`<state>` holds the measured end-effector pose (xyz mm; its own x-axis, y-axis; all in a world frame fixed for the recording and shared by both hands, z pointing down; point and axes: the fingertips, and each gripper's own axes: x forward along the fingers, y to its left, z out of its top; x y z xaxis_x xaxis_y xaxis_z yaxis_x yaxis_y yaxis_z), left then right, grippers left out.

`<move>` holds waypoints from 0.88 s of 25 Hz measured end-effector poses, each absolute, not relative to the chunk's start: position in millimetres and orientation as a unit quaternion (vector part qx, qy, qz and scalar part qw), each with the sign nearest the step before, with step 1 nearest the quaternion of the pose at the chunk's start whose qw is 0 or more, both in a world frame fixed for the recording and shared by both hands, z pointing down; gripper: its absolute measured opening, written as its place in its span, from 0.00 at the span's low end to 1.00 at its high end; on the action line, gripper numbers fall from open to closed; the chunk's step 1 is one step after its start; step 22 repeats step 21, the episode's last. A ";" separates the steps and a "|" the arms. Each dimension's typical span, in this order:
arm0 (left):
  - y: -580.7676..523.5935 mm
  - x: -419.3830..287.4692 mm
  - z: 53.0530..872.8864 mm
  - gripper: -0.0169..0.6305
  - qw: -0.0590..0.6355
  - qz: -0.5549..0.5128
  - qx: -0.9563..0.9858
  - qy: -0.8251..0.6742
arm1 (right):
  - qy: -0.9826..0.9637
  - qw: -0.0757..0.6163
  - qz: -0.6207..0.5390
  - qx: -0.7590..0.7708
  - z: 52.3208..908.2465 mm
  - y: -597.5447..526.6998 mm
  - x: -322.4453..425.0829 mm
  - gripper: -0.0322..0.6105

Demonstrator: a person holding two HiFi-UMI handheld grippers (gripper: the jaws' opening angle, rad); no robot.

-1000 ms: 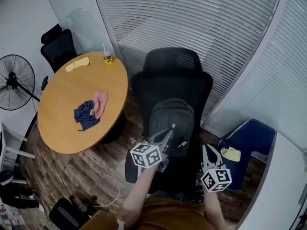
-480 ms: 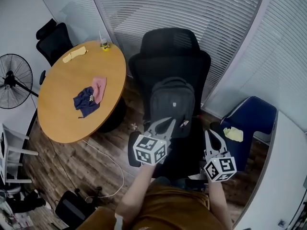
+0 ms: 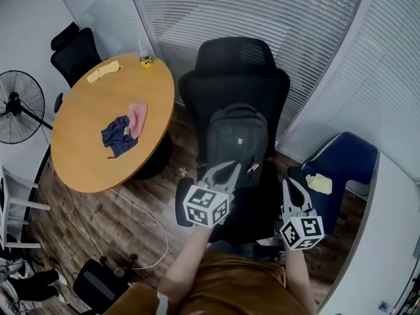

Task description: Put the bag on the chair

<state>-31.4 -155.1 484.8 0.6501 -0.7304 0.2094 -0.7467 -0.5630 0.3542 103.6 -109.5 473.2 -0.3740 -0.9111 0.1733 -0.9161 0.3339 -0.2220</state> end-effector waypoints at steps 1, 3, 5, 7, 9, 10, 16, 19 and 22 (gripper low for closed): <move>-154.6 -32.6 485.9 0.06 0.211 0.019 0.883 -0.419 | -0.816 0.008 0.143 0.560 473.6 -108.9 103.4 0.07; -154.1 -33.8 487.3 0.06 0.213 0.017 0.882 -0.420 | -0.817 0.009 0.142 0.559 473.7 -108.1 102.4 0.07; -154.0 -33.0 487.1 0.06 0.211 0.017 0.882 -0.421 | -0.818 0.009 0.141 0.558 472.5 -108.0 102.1 0.07; -153.2 -31.2 485.6 0.06 0.210 0.017 0.883 -0.420 | -0.819 0.008 0.139 0.556 470.6 -107.3 102.2 0.07; -151.9 -30.0 483.9 0.06 0.208 0.017 0.883 -0.420 | -0.820 0.009 0.138 0.555 469.3 -106.0 102.1 0.07; -151.4 -30.0 483.6 0.06 0.206 0.017 0.883 -0.421 | -0.820 0.009 0.138 0.555 469.2 -105.5 101.8 0.07; -154.0 -35.4 483.9 0.06 0.193 0.019 0.880 -0.435 | -0.825 0.008 0.139 0.548 469.5 -105.2 97.6 0.07; -155.1 -36.3 482.5 0.06 0.192 0.017 0.877 -0.440 | -0.827 0.007 0.139 0.545 467.2 -104.2 98.4 0.07; -155.2 -35.6 481.5 0.06 0.193 0.017 0.876 -0.442 | -0.828 0.006 0.140 0.543 466.0 -102.9 100.1 0.07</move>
